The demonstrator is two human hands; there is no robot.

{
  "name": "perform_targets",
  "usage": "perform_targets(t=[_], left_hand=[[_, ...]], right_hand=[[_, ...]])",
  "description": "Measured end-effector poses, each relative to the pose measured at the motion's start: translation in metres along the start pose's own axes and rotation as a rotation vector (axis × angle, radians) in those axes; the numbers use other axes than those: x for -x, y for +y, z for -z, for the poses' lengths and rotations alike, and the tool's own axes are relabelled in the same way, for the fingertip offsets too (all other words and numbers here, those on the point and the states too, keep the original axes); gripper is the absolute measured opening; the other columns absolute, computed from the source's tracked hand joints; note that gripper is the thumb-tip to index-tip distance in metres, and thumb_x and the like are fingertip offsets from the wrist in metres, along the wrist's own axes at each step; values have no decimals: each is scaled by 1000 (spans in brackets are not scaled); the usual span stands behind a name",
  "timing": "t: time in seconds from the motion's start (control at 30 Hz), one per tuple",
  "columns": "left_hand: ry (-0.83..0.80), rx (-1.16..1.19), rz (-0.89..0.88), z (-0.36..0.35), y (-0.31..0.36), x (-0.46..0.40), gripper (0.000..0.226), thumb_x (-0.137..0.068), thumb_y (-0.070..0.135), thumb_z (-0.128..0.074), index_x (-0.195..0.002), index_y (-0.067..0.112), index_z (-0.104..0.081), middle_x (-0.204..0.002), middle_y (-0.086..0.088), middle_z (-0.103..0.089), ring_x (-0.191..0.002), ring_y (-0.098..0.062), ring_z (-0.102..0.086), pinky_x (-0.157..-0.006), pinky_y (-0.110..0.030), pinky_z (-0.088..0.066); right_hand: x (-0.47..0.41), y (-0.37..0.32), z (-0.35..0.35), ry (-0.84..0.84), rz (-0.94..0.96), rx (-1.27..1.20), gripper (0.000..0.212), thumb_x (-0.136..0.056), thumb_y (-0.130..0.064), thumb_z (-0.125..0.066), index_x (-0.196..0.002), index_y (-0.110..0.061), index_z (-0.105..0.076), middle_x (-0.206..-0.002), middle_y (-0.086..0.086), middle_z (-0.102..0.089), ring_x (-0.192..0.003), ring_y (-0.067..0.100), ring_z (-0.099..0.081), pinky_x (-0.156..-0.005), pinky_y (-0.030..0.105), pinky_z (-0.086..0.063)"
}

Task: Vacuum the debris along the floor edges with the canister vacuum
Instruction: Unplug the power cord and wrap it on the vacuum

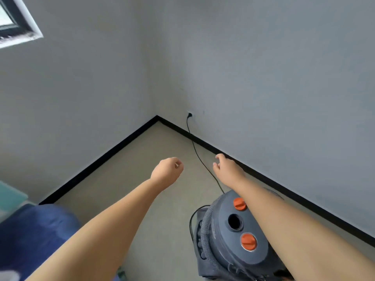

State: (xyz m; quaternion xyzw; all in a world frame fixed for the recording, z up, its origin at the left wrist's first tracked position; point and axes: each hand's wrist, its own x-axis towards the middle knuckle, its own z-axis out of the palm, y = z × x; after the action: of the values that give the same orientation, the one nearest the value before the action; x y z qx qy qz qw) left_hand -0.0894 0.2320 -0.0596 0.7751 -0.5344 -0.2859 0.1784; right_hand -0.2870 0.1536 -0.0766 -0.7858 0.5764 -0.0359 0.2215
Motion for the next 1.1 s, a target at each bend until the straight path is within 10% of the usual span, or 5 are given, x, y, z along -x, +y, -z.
perform_targets(t=[0.77, 1.1], left_hand=[[-21, 74, 32, 115, -24, -216, 24, -95, 30, -46, -109, 17, -62, -105, 3, -62, -91, -24, -65, -77, -34, -55], [-130, -6, -2, 189, -93, -395, 25, -95, 33, -48, -109, 17, -63, -102, 0, -64, -92, -23, -64, -80, -33, -53]], right_hand=[[-225, -95, 20, -185, -105, -8, 40, -101, -31, -36, -136, -13, -42, -127, 10, -57, -111, 28, -56, -87, 32, -45], [-379, -163, -6, -221, -235, -129, 34, -100, -30, -37, -127, -11, -48, -98, 8, -60, -83, 24, -58, -75, 30, -48]])
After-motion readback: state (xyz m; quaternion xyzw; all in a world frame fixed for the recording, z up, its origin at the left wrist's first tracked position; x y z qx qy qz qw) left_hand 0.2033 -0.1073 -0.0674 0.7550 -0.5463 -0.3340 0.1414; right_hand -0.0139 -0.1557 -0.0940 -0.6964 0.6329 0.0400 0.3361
